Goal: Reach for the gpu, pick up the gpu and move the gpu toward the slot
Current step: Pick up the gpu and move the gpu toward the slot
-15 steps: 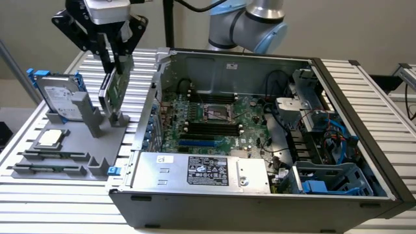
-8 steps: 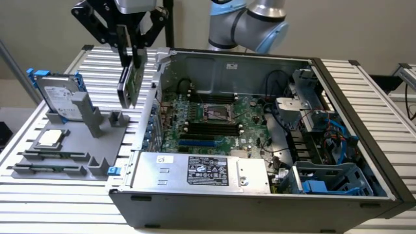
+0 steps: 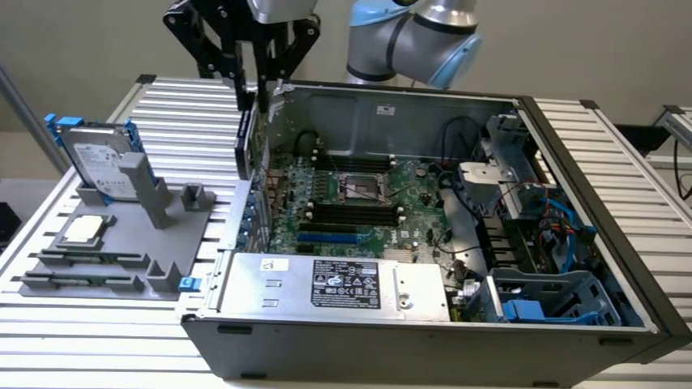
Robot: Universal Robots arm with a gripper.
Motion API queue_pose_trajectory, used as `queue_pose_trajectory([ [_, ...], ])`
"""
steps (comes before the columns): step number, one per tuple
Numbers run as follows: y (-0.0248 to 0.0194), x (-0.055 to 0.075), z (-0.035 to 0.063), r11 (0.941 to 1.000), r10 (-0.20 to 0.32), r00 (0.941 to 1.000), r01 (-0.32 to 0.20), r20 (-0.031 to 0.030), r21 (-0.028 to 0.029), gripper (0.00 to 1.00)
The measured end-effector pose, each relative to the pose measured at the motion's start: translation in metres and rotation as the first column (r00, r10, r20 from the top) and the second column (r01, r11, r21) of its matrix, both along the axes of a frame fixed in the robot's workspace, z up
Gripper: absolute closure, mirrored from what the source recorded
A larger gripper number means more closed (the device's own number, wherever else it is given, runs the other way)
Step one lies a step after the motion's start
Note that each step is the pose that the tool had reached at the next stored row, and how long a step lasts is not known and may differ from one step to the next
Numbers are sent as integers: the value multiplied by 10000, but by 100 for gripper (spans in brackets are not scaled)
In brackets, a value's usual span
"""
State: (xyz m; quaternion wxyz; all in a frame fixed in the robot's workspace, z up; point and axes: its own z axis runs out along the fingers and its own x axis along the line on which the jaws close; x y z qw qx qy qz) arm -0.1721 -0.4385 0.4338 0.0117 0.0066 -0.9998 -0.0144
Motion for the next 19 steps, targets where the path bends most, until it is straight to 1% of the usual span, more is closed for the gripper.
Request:
queue_pose_trajectory([
  [5, 0, 227, -4, 10000, 0, 10000, 0, -26, 2, 74],
  [9, 3, 407, -25, 10000, 0, 10000, 0, -57, 0, 74],
  [14, 14, 635, -81, 10000, -1, 10000, 1, -92, -7, 74],
  [19, 36, 864, -151, 10000, 0, 9999, -1, -119, -27, 74],
])
